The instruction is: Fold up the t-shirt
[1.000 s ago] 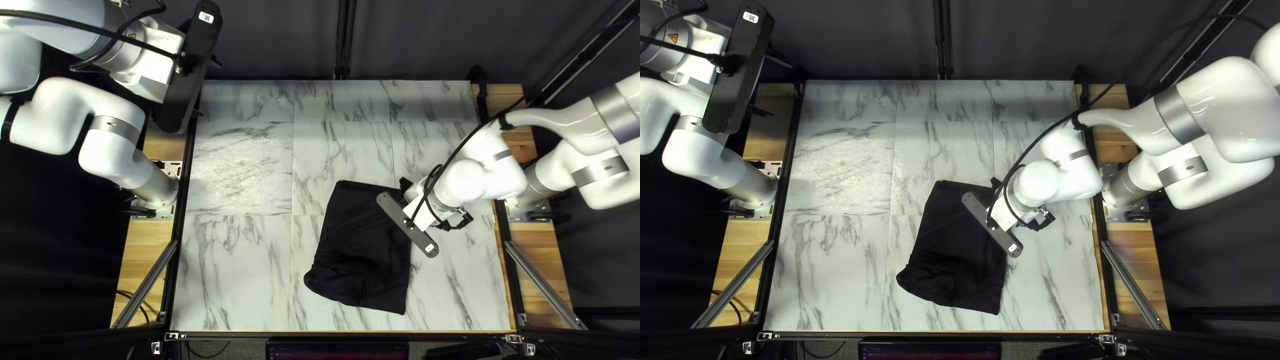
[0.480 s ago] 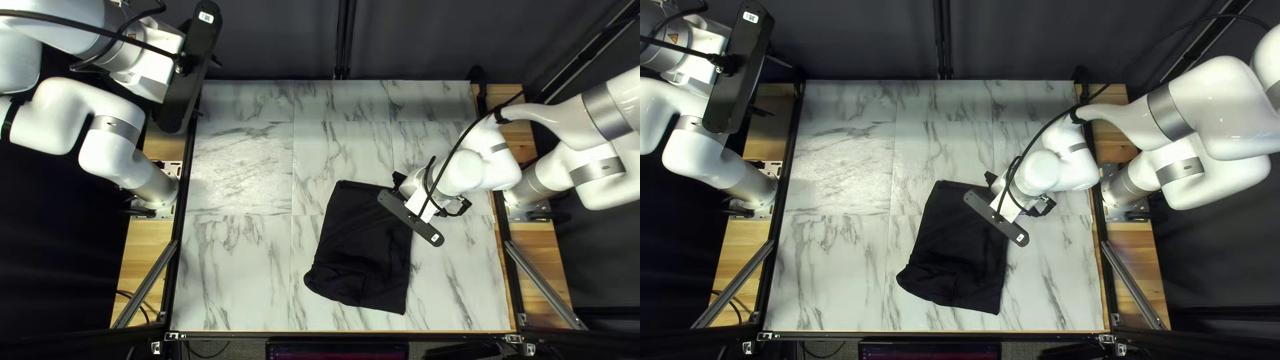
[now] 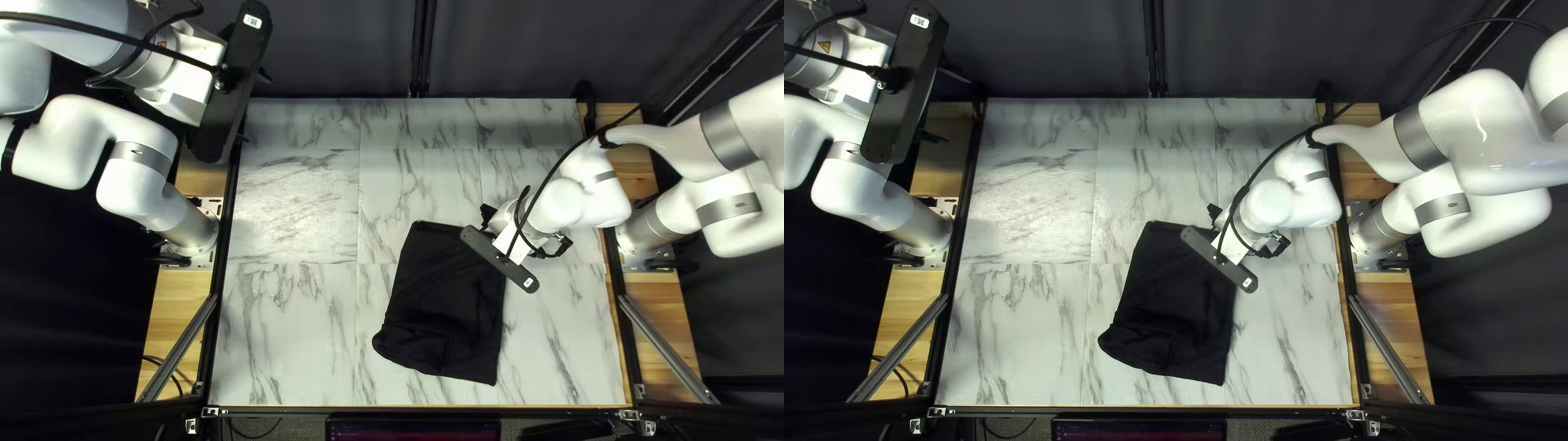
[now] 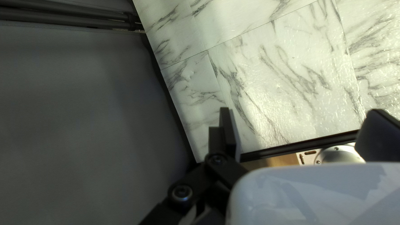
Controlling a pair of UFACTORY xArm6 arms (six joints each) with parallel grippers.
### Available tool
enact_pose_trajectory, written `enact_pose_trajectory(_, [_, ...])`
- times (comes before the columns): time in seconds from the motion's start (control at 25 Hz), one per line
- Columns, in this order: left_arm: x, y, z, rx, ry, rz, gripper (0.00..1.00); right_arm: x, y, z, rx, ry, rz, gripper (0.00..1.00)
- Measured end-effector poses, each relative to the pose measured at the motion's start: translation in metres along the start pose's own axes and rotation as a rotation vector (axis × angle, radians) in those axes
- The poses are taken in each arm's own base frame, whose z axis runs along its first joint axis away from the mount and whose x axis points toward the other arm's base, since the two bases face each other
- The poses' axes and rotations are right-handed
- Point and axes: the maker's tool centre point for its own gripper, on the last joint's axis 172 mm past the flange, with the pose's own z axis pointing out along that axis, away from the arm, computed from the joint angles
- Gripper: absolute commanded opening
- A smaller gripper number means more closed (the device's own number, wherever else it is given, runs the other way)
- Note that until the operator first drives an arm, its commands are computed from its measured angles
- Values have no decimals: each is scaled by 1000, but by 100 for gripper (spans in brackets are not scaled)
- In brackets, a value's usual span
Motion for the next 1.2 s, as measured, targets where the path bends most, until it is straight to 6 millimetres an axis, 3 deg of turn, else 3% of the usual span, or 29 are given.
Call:
enact_pose_trajectory(0.2, [0, 0, 0, 0, 0, 0, 100, -5, -2, 0, -23, 2, -6, 0])
enact_pose_trajectory(0.64, [0, 0, 0, 0, 0, 0, 100, 6, 8, -14, -59, -12, -20, 0])
enact_pose_trajectory(0.92, [0, 0, 0, 0, 0, 0, 100, 15, 6, -45, -80, -45, -25, 0])
enact_pose_trajectory(1.2, [0, 0, 0, 0, 0, 0, 100, 37, 7, -80, -97, -79, -23, 0])
